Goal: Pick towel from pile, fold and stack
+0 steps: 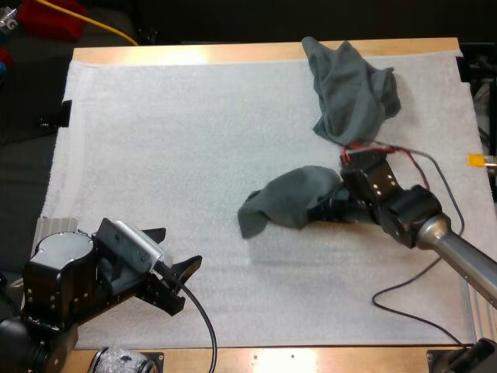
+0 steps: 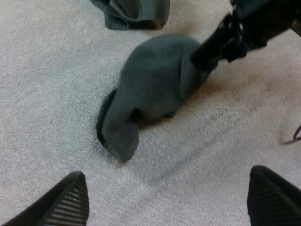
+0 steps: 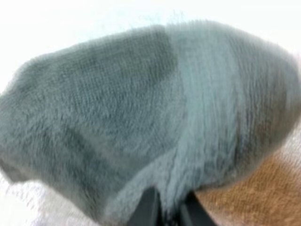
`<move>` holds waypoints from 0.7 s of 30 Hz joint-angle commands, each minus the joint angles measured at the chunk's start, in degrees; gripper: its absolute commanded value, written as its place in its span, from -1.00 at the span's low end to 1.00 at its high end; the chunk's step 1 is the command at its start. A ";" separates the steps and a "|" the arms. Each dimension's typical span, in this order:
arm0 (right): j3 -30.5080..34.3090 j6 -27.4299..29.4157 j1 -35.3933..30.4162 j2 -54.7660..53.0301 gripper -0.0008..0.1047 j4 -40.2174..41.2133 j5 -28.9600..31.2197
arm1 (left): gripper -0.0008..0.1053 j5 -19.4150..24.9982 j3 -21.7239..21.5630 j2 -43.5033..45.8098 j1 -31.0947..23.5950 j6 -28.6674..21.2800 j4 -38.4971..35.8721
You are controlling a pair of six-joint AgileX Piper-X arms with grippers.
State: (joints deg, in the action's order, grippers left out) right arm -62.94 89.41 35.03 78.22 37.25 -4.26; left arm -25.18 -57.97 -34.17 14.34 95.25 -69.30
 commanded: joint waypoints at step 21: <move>-26.96 6.45 8.35 -0.42 -0.95 11.66 5.72 | 0.30 -0.36 -0.37 0.00 0.18 0.22 0.24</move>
State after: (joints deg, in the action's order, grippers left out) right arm -89.34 95.11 43.07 78.22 48.76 1.56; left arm -25.18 -57.97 -34.17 14.34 95.25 -69.30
